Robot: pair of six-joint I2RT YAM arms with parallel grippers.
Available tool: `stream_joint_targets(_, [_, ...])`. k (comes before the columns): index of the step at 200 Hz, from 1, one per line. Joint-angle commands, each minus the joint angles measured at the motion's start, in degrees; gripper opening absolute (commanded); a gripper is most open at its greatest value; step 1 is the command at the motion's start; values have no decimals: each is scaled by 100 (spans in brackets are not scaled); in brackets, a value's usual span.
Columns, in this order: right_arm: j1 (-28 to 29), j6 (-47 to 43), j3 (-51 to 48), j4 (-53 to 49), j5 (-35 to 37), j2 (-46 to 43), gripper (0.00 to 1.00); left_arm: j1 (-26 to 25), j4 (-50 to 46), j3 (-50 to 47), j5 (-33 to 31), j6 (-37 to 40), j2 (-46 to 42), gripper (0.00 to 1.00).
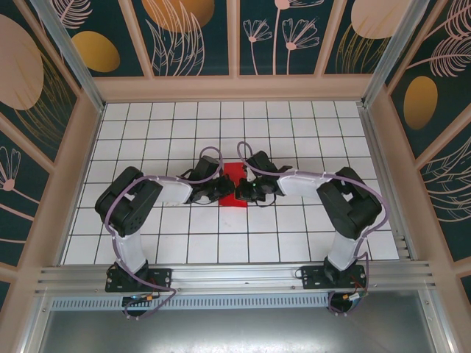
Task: Fold a paper plane with a square sheet of paper (pick it up from the middle)
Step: Fold the triangle a second time at the center of the table.
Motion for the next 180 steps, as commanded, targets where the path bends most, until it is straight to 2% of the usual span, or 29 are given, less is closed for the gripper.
stream_joint_targets(1, [22,94,134,-114,44,125,0,23,-678,-277,-151,-31,190,0])
stream_joint_targets(91, [27,32,237,-268,190,369,0,26,-754,-310,-233,-44,178,0])
stream_joint_targets(180, [27,-110,-109,-605,146,101,0,23,-970,-332,-450,-46,220,0])
